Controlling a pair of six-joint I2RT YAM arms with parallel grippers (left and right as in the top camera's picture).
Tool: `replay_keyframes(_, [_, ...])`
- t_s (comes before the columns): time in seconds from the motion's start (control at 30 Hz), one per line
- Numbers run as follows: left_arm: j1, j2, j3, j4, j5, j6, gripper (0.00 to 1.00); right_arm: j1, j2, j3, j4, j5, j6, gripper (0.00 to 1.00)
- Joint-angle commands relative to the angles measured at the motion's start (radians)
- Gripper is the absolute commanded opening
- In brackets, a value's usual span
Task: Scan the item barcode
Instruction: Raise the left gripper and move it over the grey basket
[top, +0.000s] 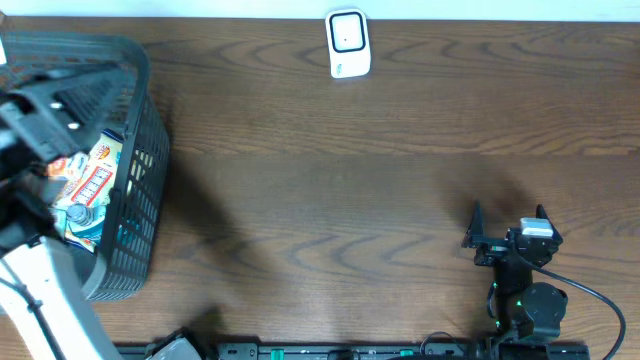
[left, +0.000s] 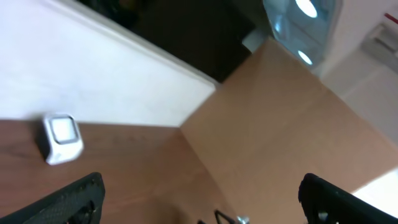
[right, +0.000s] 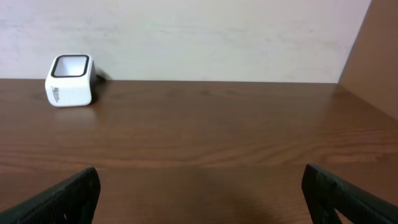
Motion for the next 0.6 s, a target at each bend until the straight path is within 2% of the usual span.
replay_keyframes(0.0, [0.108, -0.012, 0.042, -0.034, -0.056, -0.024, 0.99, -0.005, -0.003, -0.002, -0.002, -0.002, -0.009, 0.99])
replay_keyframes(0.17, [0.272, 0.003, 0.042, -0.269, -0.138, -0.018, 0.99, -0.005, -0.003, -0.002, -0.002, -0.002, -0.008, 0.99])
replay_keyframes(0.23, [0.316, 0.013, 0.042, -0.32, -0.148, -0.011, 0.99, -0.005, -0.003, -0.002, -0.002, -0.002, -0.008, 0.99])
replay_keyframes(0.33, [0.354, 0.021, 0.042, -0.329, -0.148, -0.016, 1.0, -0.005, -0.003, -0.002, -0.002, -0.002, -0.008, 0.99])
replay_keyframes(0.57, [0.344, -0.021, 0.045, -0.33, -0.201, -0.089, 0.99, -0.005, -0.003, -0.002, -0.002, -0.002, -0.008, 0.99])
